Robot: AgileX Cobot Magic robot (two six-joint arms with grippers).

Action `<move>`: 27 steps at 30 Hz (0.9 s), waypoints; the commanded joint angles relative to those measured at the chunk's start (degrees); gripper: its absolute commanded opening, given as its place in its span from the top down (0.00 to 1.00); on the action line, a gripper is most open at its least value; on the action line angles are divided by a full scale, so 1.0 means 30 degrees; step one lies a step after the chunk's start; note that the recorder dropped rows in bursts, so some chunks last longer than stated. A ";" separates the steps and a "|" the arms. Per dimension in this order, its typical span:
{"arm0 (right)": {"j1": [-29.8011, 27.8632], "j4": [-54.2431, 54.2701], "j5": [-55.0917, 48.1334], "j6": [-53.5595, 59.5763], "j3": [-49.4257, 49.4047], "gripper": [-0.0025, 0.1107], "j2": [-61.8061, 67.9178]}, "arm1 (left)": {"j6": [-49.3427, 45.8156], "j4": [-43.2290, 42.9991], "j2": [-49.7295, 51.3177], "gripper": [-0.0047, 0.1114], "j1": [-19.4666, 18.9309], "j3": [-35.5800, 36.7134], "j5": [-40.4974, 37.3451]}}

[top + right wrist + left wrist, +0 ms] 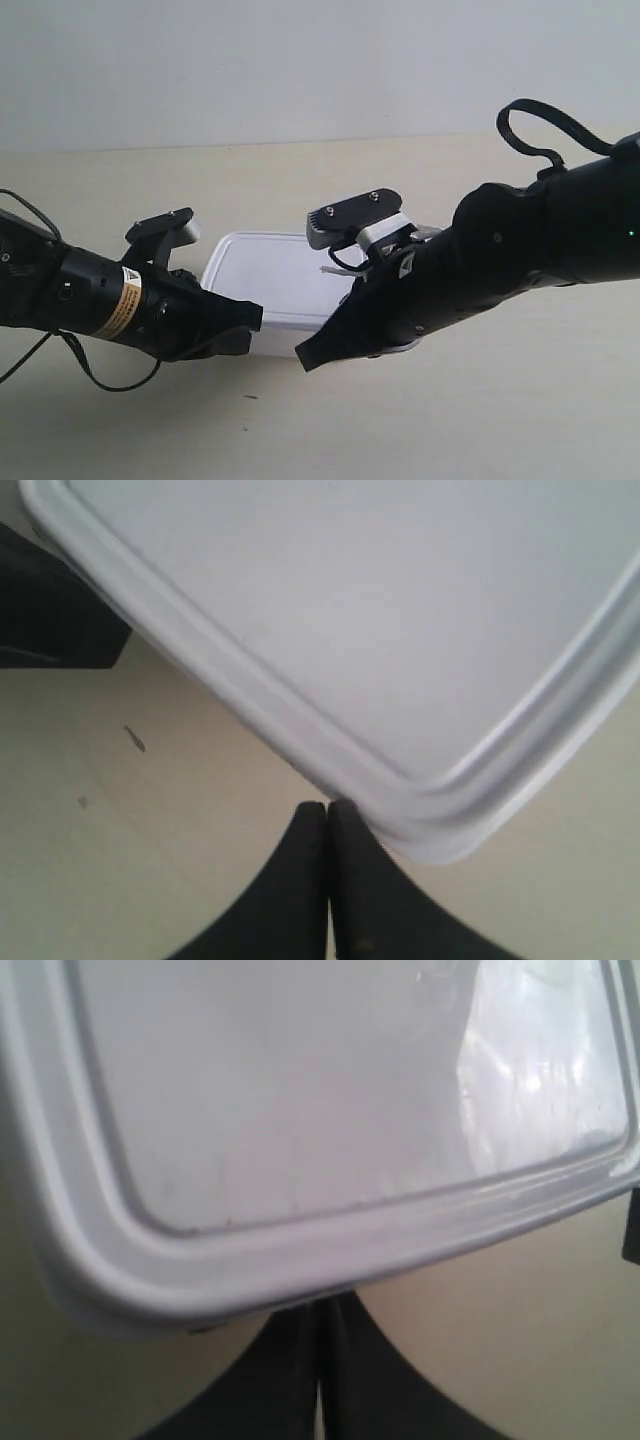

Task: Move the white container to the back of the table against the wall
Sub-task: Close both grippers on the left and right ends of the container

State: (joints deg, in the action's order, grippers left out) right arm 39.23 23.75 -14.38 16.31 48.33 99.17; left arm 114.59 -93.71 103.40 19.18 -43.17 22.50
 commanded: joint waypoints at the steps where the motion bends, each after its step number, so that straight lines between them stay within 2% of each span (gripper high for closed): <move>1: 0.0041 -0.0137 -0.0038 0.0017 0.0637 0.98 0.0740 | -0.0080 -0.0049 -0.0012 0.96 0.0095 -0.0333 -0.0829; 16: 0.0041 -0.0746 0.0142 -0.0377 0.2132 0.98 0.2293 | -0.0145 -0.0049 0.0321 0.96 0.0095 -0.1225 -0.1992; 27: -0.0007 -0.6707 0.0312 -0.5824 0.2562 0.98 0.2489 | -0.0145 -0.0094 0.1751 0.96 0.0095 -0.2575 -0.2258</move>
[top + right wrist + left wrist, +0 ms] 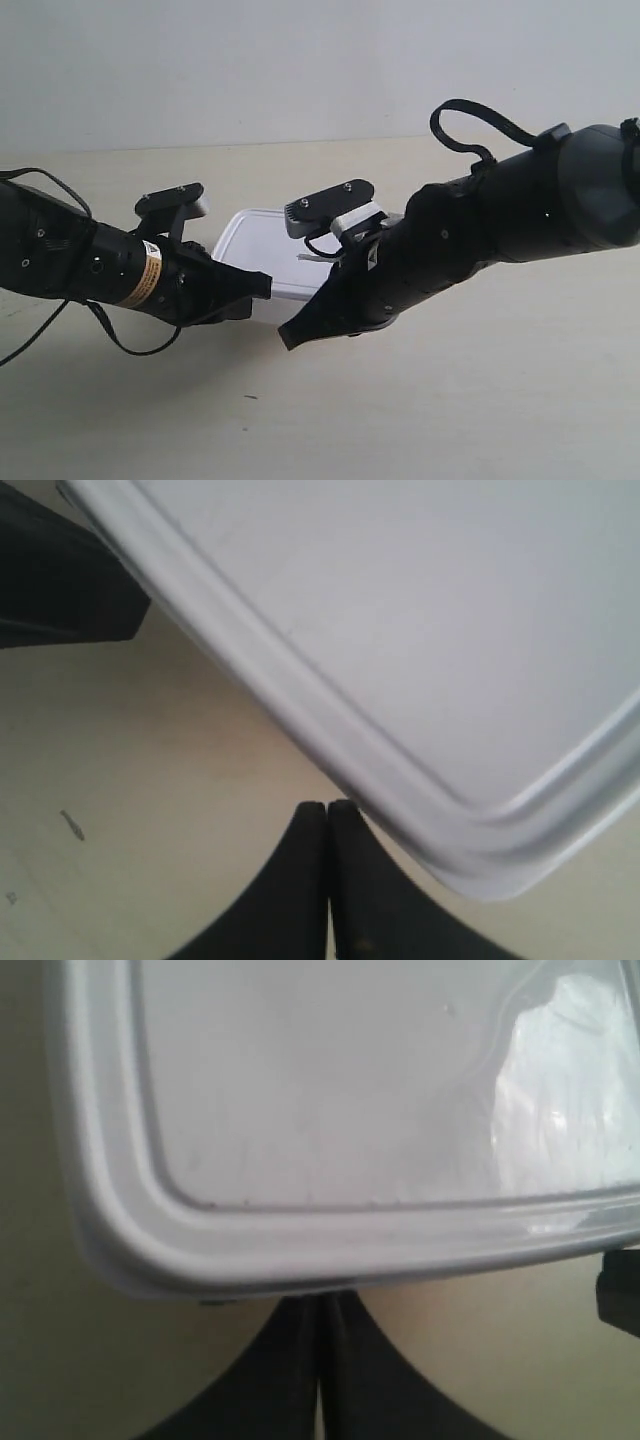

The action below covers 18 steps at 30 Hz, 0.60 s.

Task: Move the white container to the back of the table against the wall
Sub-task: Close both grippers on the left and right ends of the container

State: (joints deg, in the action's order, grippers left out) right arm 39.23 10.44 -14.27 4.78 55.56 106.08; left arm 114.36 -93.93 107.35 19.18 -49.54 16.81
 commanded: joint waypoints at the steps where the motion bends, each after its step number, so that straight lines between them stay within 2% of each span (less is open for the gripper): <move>1: -0.0007 -0.2862 0.0107 -0.2550 0.0285 0.98 0.0251 | -0.0069 -0.0017 0.0514 0.96 0.0095 -0.0551 -0.0448; 6: -0.0007 -0.5690 -0.0340 -0.5235 0.0945 0.98 0.1106 | -0.0069 -0.0031 0.0778 0.96 0.0095 -0.0947 -0.0506; 15: -0.0007 -0.6980 -0.1539 -0.5317 0.2505 0.98 0.2161 | -0.0069 -0.0345 0.1330 0.96 0.0024 -0.1906 -0.0809; 18: -0.0007 -0.9728 -0.2675 -0.6999 0.3036 0.98 0.2473 | -0.0069 -0.0503 0.1803 0.96 0.0024 -0.2280 -0.0772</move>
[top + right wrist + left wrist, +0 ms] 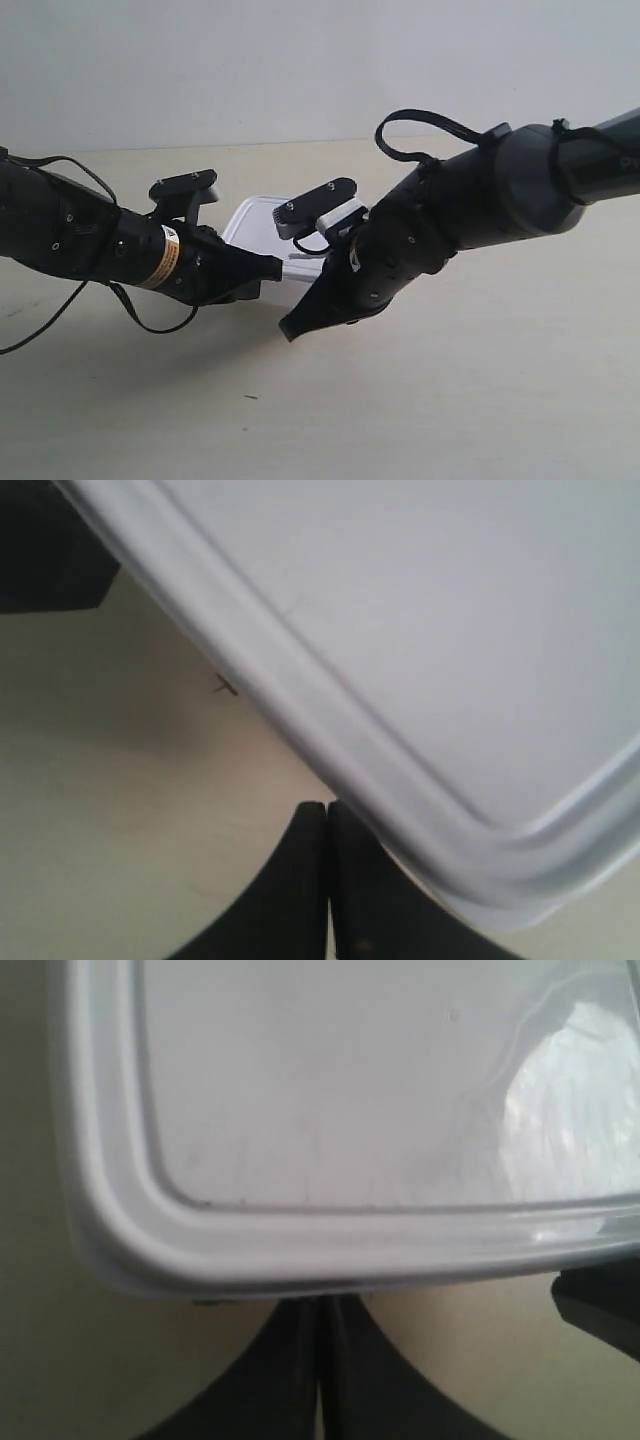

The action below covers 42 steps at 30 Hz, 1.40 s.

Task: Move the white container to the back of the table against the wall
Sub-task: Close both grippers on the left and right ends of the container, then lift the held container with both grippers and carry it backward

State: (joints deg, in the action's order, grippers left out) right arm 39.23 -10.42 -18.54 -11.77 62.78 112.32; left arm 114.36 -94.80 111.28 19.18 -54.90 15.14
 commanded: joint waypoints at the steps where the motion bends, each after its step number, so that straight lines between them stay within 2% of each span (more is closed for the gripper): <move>1: -0.0007 -0.3965 -0.1596 -0.2470 0.0783 0.98 0.0526 | -0.0069 -0.0263 0.0612 0.96 0.0024 -0.0632 -0.0214; 5: -0.0007 -0.8919 -0.2419 -0.6451 0.1123 0.98 0.0879 | -0.0069 -0.0534 0.0778 0.96 -0.0163 -0.1151 -0.0214; 8: -0.0007 -1.0640 -0.2383 -0.7444 0.1153 0.98 0.0905 | -0.0069 -0.0615 0.0778 0.96 -0.0423 -0.1395 -0.0264; 13: -0.0007 -1.1092 -0.2808 -0.7445 0.1889 0.98 0.1495 | -0.0069 -0.0661 0.1498 0.96 -0.0880 -0.2195 0.0089; 24: -0.0007 -1.3670 -0.3161 -0.7498 0.3521 0.98 0.3022 | -0.0069 -0.1084 0.2652 0.96 -0.0928 -0.4191 -0.0082; 32: -0.0007 -1.5715 -0.3532 -0.8261 0.4732 0.98 0.4070 | -0.0020 -0.1174 0.3805 0.96 -0.1674 -0.5488 0.0626; 42: -0.0466 -1.7567 -0.3532 -0.9560 0.5466 0.98 0.4903 | -0.0090 -0.1602 0.4254 0.96 -0.1851 -0.6827 0.0853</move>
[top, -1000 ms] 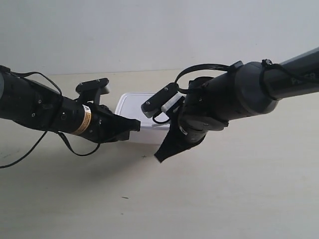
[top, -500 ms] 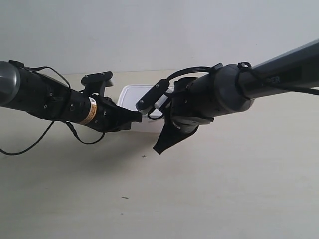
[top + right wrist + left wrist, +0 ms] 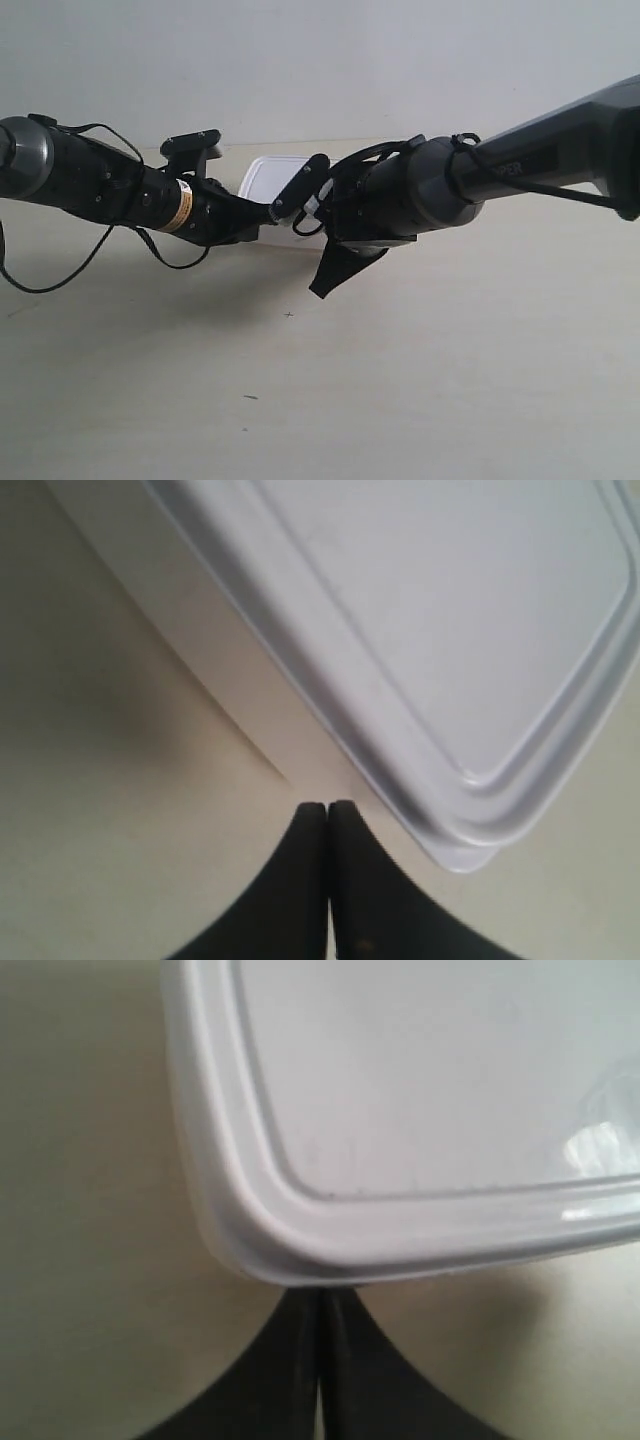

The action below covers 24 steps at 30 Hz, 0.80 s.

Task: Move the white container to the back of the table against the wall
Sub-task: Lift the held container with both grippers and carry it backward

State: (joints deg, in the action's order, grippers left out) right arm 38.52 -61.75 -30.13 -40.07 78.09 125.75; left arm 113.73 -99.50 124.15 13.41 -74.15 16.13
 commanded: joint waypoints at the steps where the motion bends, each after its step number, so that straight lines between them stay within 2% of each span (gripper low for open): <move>1: -0.0228 -0.0457 0.0330 -0.0128 0.0447 0.98 0.0475 | 0.0121 -0.0040 0.0053 0.96 0.0072 -0.0568 0.0613; 24: -0.0599 -0.2104 -0.0048 -0.0018 0.3346 0.98 0.2348 | 0.0202 -0.0149 0.1896 0.96 -0.0106 -0.3305 0.1229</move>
State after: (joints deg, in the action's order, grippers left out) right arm 36.59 -66.72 -32.68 -40.83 86.76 131.92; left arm 114.08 -99.96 129.94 12.21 -83.03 16.25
